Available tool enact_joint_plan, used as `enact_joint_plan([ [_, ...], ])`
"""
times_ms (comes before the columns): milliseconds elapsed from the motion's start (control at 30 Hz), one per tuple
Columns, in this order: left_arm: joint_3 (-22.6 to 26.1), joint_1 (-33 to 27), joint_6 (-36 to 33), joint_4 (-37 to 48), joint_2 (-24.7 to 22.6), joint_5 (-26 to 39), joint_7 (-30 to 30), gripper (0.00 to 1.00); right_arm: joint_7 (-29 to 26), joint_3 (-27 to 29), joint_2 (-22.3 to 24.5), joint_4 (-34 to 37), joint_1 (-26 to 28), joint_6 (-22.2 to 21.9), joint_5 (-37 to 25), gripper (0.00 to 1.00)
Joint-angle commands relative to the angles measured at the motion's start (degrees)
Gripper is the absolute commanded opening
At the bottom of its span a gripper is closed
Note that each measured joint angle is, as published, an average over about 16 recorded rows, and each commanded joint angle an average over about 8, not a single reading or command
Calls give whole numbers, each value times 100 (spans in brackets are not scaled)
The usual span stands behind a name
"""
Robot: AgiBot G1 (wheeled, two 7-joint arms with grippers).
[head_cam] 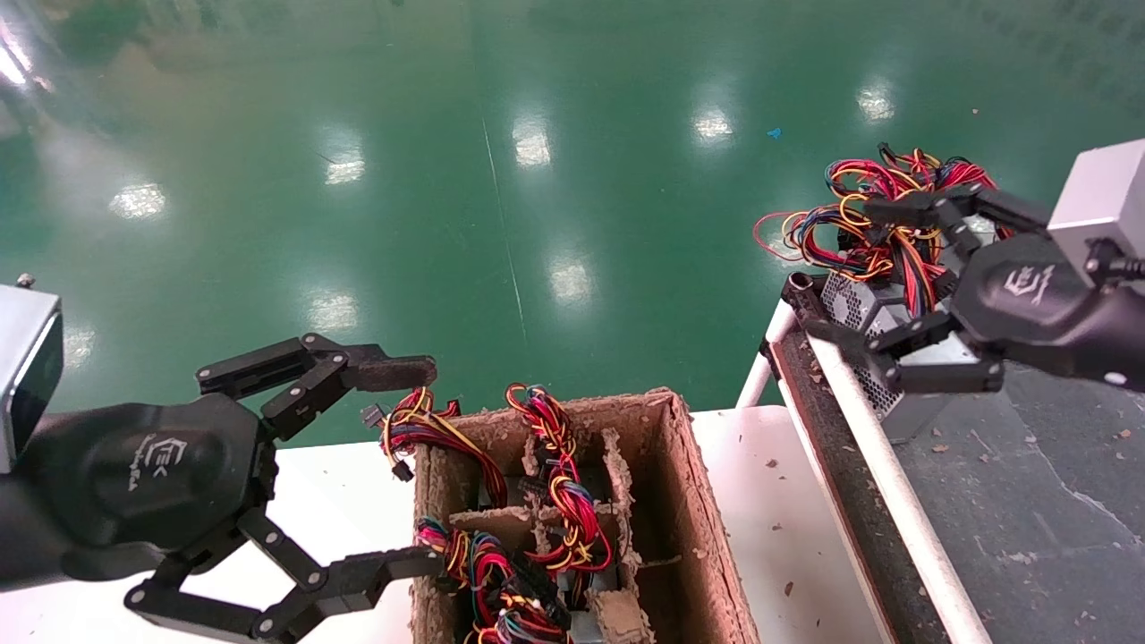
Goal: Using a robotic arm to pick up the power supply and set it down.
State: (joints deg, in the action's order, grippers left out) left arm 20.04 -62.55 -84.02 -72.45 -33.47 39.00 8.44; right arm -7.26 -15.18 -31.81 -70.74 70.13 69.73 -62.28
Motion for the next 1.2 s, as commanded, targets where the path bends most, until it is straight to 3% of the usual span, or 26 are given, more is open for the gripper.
enact_joint_plan([
  [33,0,0,0,0,0,0,0,100,-17,-4,-16,-14,-42,79,101,100],
  [1200,3,-1,1,0,1,-2,-1,100,-319,-77,-293,-259,-784,1460,1867,100],
])
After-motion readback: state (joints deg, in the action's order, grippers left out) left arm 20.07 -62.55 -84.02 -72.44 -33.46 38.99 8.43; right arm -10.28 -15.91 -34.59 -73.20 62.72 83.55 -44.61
